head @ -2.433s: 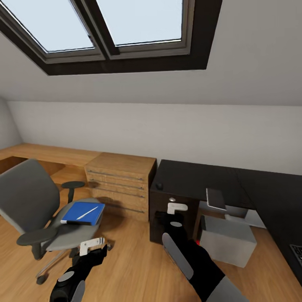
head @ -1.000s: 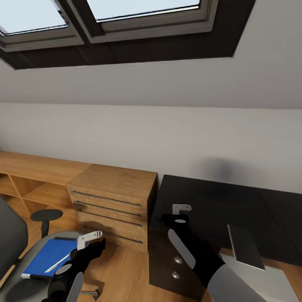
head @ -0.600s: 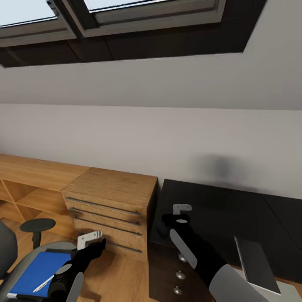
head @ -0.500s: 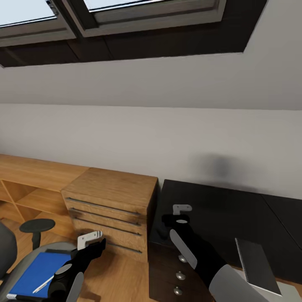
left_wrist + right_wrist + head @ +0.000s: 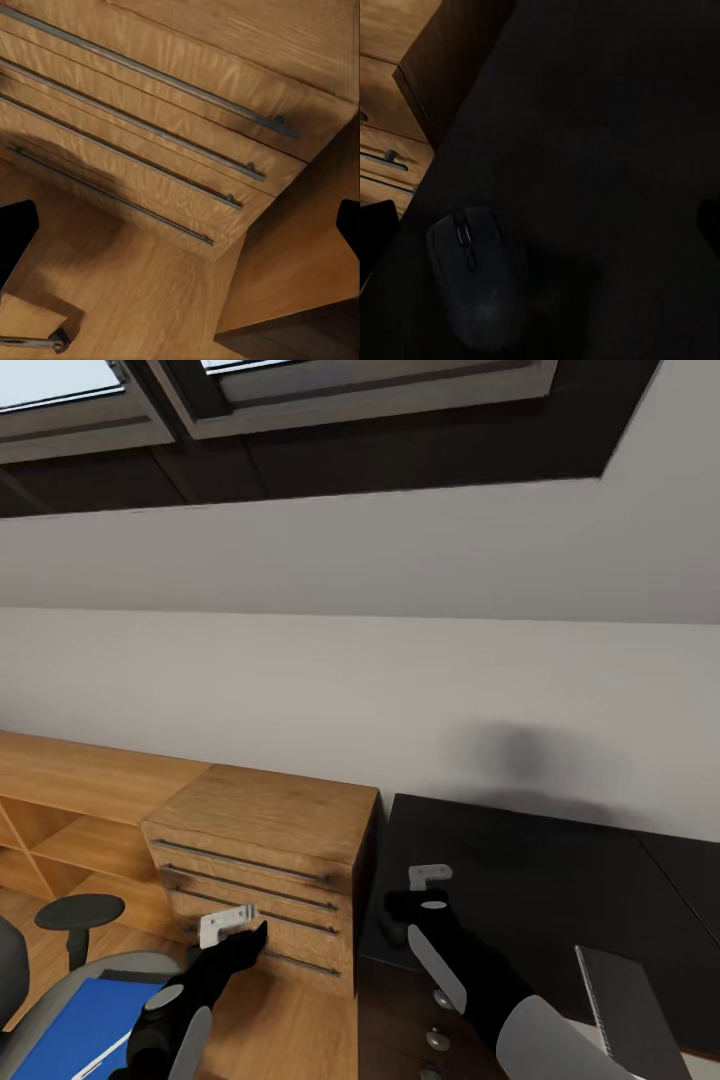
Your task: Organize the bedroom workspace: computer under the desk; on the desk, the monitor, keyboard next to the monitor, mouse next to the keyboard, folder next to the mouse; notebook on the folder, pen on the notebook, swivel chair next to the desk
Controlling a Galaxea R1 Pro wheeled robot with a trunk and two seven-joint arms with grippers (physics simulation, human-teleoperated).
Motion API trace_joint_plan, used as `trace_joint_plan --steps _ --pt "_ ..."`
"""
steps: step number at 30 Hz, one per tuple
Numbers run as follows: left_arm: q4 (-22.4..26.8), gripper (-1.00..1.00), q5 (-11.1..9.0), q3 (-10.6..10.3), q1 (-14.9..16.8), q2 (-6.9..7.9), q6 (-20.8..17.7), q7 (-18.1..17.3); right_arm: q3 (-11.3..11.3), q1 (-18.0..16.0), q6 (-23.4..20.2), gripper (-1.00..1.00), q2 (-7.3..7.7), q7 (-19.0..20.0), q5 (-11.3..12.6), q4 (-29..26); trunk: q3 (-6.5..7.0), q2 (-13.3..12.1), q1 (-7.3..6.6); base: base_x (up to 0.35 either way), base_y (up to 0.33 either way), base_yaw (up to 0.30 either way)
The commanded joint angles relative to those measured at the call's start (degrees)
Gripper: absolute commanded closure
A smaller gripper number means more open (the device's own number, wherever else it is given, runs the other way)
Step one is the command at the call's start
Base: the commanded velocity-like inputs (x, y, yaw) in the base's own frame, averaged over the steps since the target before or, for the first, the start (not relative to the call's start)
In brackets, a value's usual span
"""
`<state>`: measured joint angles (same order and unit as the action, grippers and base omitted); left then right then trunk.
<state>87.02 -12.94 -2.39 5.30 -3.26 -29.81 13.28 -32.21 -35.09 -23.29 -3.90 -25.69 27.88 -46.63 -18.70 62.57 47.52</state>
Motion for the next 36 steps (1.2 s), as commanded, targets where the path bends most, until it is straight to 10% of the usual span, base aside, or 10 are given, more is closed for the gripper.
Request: trace_joint_plan --steps 1,26,36 --pt "1.24 -1.00 -0.60 -0.66 -0.07 0.01 -0.22 0.52 -0.22 -0.07 0.21 -1.00 0.02 -0.48 0.44 0.12 -0.07 0.05 0.01 0.006 0.001 0.000" --pt "5.69 -1.00 -0.77 -2.61 -1.63 -0.39 -0.34 0.43 -0.27 -0.42 0.67 -1.00 -2.69 2.13 -0.29 9.95 -0.07 0.05 0.01 0.000 0.000 0.000" --pt "5.70 -1.00 -0.77 -2.54 -1.63 -0.41 -0.43 0.43 -0.58 -0.42 2.33 -1.00 -3.77 2.06 -7.24 9.45 -0.07 0.05 0.01 0.000 0.000 0.012"
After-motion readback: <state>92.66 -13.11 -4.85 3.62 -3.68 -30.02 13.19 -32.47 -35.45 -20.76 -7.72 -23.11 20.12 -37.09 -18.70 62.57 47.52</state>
